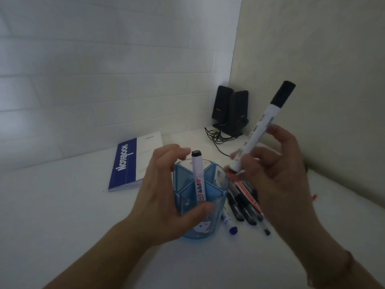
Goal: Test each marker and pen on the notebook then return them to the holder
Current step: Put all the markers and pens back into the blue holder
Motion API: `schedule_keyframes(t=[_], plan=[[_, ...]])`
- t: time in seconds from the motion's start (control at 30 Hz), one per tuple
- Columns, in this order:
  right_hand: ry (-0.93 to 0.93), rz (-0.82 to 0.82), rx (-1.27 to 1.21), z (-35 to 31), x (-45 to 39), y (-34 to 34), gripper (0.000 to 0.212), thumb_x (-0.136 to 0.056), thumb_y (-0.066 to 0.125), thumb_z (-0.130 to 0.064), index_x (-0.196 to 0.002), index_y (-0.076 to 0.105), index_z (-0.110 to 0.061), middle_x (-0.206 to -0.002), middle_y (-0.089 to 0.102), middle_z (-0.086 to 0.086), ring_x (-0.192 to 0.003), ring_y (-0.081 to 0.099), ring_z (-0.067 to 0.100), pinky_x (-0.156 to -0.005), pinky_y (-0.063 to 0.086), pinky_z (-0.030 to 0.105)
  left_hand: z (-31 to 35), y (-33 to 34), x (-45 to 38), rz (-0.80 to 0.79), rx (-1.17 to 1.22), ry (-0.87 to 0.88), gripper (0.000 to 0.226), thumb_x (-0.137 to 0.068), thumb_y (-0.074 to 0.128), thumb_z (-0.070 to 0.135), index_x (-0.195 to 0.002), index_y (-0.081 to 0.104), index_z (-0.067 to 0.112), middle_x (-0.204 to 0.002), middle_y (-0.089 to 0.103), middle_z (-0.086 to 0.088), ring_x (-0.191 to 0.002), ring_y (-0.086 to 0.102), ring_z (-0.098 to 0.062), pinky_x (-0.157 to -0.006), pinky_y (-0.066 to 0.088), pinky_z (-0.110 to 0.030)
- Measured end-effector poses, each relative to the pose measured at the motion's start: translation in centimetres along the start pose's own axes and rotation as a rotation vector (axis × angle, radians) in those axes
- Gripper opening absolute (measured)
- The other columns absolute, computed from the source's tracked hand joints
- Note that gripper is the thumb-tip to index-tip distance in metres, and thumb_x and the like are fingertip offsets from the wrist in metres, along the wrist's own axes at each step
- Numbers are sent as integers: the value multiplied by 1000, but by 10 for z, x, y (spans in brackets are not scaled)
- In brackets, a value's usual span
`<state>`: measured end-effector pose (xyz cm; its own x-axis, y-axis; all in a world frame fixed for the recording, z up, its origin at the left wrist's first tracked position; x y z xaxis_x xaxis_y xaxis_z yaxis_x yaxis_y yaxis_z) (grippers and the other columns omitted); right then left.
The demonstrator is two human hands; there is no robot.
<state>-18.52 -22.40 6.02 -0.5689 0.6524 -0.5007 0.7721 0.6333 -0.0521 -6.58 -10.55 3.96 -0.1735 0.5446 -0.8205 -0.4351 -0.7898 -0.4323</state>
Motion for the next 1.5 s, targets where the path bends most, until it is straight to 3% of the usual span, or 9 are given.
schedule_keyframes(t=[0.1,0.23,0.43,0.57,0.83,0.97,1.17,1.37,1.5], plan=[[-77,-84,112,-6,16,28,62,-81,62,-28,-130,30,-48,-93,74,-12,-96,68,6,-87,54,37,2,-2,0,13,28,11,73,-75,61,59,-129,28,23,-119,34,10,-108,38,-6,-91,34,-19],[-123,-115,270,-2,23,37,43,-81,64,-42,-114,41,-58,-98,63,-38,-101,57,-13,-85,48,11,3,-2,0,12,28,23,72,-72,65,45,-130,29,22,-119,36,8,-109,40,-9,-91,34,-21],[-257,-81,526,-2,25,33,23,-81,53,-57,-103,51,-49,-97,55,-25,-96,57,5,-77,48,26,11,-1,-2,4,40,65,63,-84,52,55,-129,31,17,-122,35,11,-111,40,-11,-93,36,-26],[-321,-94,647,-2,19,36,43,-89,31,-67,-121,47,-43,-106,49,-32,-106,46,-8,-90,35,12,11,0,-1,4,41,67,59,-85,49,57,-128,31,20,-123,34,10,-113,39,-10,-93,38,-31],[-454,-149,588,-15,16,22,29,-94,44,-24,-115,63,-15,-99,63,-10,-98,58,8,-83,46,31,10,-7,1,72,-15,32,61,-77,64,45,-127,35,27,-124,43,7,-114,45,-16,-90,44,-48],[-581,-422,710,-11,23,37,28,-89,53,-14,-108,67,-28,-115,61,-12,-115,48,20,-90,41,36,19,-6,-1,86,-36,48,47,-86,59,39,-126,43,20,-120,49,8,-110,50,-15,-87,46,-46],[-149,-46,552,30,-25,-57,20,-88,57,-23,-90,64,-42,-96,67,-16,-92,64,8,-82,50,24,5,-11,3,150,34,-57,39,-90,44,18,-129,39,15,-127,47,2,-112,51,-21,-96,43,-31],[182,-203,1053,87,-29,-77,16,-80,71,-29,-70,60,-35,-77,57,-14,-69,50,-1,-56,33,17,11,-12,-2,155,-50,8,53,-89,50,51,-127,39,15,-126,37,0,-123,34,-3,-98,35,-16],[197,-261,1072,89,-25,-72,14,-80,69,-37,-71,59,-36,-81,53,-13,-74,49,-1,-60,36,21,9,-10,-1,137,-95,-22,56,-77,58,34,-126,42,13,-126,36,-3,-124,30,-1,-99,32,-12]])
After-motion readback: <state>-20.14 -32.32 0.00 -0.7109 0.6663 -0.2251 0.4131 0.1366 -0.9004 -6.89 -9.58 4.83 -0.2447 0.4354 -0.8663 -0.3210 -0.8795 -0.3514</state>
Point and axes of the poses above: each hand's wrist, its own x-axis away from the middle knuckle, its own y-axis out of the palm, z = x × y, the point moved 10 cm from there along -x, towards the middle knuckle
